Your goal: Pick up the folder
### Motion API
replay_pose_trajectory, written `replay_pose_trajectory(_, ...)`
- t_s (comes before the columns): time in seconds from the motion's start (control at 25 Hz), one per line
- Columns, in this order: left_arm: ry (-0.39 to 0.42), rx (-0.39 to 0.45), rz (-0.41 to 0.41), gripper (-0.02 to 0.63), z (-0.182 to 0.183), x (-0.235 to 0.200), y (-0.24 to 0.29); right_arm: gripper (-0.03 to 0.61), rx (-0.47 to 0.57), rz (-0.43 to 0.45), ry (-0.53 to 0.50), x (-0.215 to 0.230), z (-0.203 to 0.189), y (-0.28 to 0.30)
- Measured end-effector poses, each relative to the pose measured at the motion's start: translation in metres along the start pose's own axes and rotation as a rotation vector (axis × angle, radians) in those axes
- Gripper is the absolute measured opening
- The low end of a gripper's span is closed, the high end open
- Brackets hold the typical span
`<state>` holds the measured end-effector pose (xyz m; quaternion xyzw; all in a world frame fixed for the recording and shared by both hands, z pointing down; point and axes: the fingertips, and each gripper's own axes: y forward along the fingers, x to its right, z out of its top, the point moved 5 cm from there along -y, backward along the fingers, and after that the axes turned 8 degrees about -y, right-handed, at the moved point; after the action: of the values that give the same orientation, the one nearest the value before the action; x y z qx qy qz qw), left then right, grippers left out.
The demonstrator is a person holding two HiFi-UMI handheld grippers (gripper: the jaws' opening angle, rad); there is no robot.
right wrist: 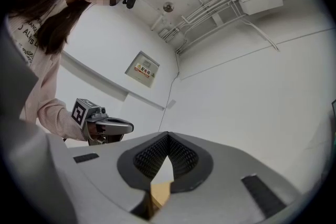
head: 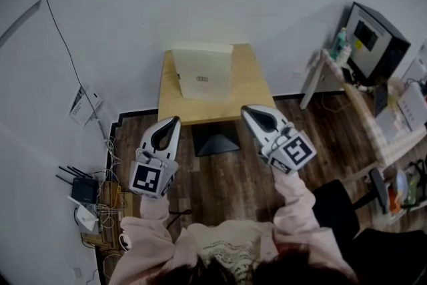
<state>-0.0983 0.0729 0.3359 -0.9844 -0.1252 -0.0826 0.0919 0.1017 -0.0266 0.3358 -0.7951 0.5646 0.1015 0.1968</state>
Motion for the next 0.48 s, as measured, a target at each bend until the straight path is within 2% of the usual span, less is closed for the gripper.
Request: replay_pose_trajectory(0.48, -0.031, -0.027, 0.037, 0.000, -0.011, -0.009, 0.008, 0.005, -0.002, 0.021, 0.042, 0.014, -0.015, 0.013)
